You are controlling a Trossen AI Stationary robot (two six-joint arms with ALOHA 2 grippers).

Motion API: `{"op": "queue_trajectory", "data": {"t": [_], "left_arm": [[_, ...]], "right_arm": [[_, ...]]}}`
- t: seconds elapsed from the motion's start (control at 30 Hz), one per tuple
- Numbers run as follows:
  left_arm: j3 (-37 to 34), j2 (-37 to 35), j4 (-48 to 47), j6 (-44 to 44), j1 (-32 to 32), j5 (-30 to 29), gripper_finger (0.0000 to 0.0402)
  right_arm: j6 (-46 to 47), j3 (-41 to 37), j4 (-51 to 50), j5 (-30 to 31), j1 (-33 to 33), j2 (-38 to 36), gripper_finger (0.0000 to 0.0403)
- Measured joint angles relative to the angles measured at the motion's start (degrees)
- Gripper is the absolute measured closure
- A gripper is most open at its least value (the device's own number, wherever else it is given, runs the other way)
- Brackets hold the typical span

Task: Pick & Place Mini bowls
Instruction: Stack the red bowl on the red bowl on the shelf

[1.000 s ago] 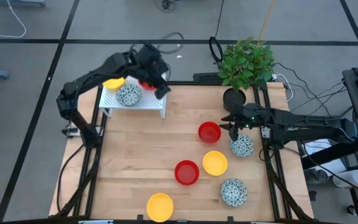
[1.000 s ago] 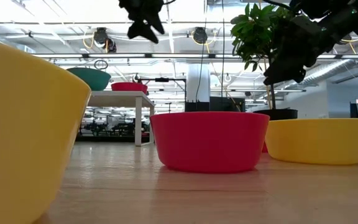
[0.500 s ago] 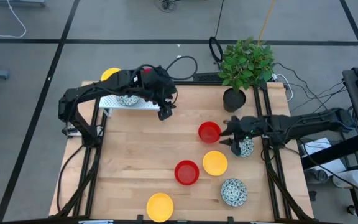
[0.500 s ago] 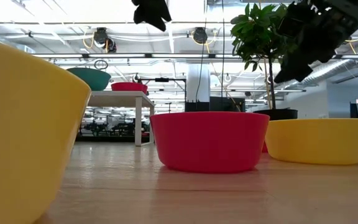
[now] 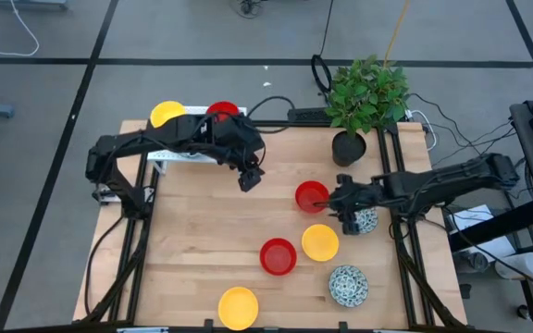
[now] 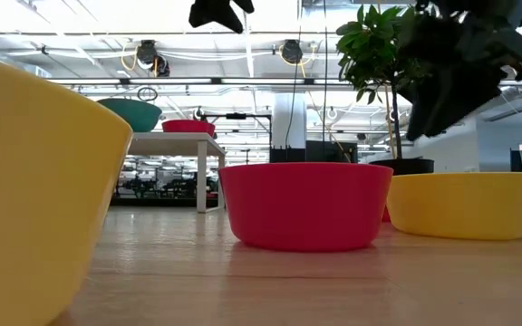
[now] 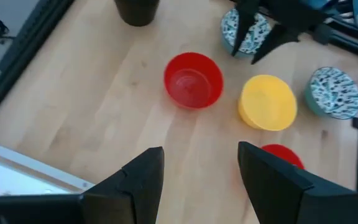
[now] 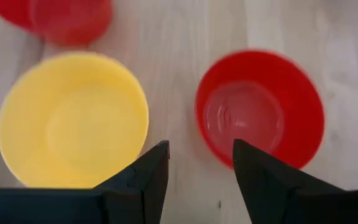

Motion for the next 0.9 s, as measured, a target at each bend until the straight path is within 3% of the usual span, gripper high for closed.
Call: {"op": "queue_trajectory", "data": {"t": [0.33, 0.63, 0.9], "left_arm": [[0.0, 0.0, 0.05, -1.97, -4.68, -0.03, 0.0192], [0.0, 0.0, 0.07, -2.1, -5.27, -0.03, 0.0192], [0.0, 0.0, 0.07, -1.29, -5.25, -0.05, 0.0192]], "right_arm": [[-5.6, 0.0, -0.42, 1.29, 0.02, 6.2, 0.0238], [-16.7, 0.02, 6.96, 7.54, 0.0, 13.59, 0.0238], [-18.98, 0.02, 6.59, 7.09, 0.01, 19.14, 0.0241]]}}
